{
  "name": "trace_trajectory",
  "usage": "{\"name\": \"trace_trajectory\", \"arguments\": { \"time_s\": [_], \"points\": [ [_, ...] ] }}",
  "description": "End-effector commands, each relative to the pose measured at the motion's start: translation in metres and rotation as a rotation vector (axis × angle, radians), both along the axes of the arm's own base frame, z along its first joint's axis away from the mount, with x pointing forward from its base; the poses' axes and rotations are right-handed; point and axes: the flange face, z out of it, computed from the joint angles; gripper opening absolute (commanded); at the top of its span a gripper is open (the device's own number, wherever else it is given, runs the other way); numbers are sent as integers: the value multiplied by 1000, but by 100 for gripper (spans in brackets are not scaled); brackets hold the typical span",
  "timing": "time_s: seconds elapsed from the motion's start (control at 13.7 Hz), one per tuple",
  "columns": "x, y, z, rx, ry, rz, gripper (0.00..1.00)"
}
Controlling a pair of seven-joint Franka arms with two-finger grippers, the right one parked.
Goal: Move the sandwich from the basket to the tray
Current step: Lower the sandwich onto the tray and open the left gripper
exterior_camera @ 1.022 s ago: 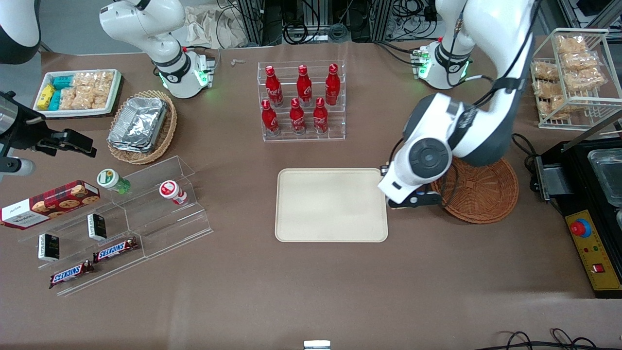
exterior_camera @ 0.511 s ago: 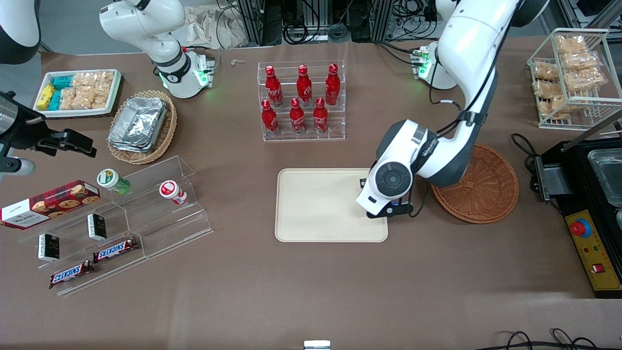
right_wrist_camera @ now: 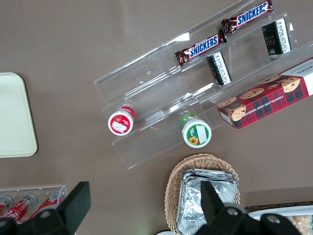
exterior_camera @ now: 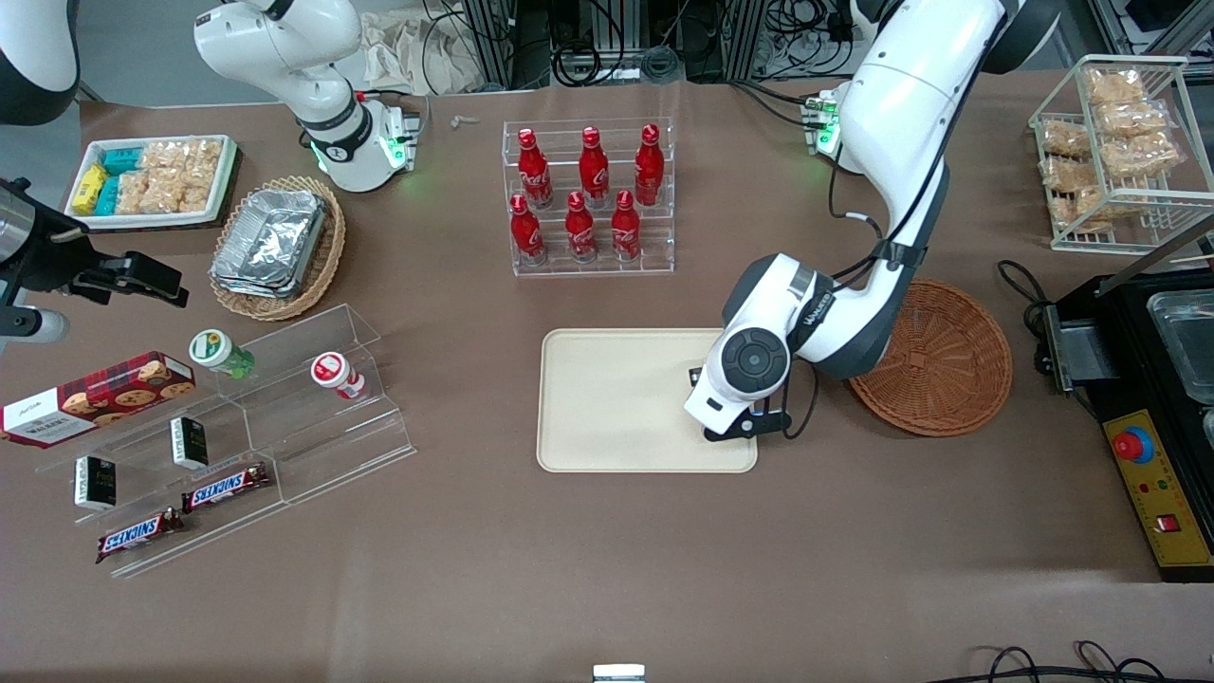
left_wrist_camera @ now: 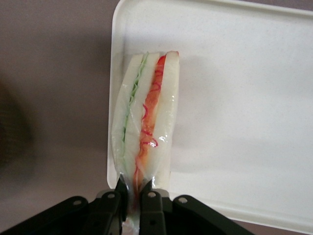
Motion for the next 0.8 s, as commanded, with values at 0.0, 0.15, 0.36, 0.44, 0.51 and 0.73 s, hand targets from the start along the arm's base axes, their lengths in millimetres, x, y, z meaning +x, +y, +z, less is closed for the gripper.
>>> {"name": "trace_trajectory", "arguments": {
  "time_s": [0.0,0.15,0.36,0.44,0.51,0.73],
  "points": [
    [6,-6,-8,30,-22,9,58],
    [7,-4,-9,40,-27,2,99],
    [12,7,1,58,-36,11,99],
    [17,16,19,84,-67,24,99],
    [21,31,35,112,-66,43,99],
    [32,77,81,136,-55,93,99]
  ]
}}
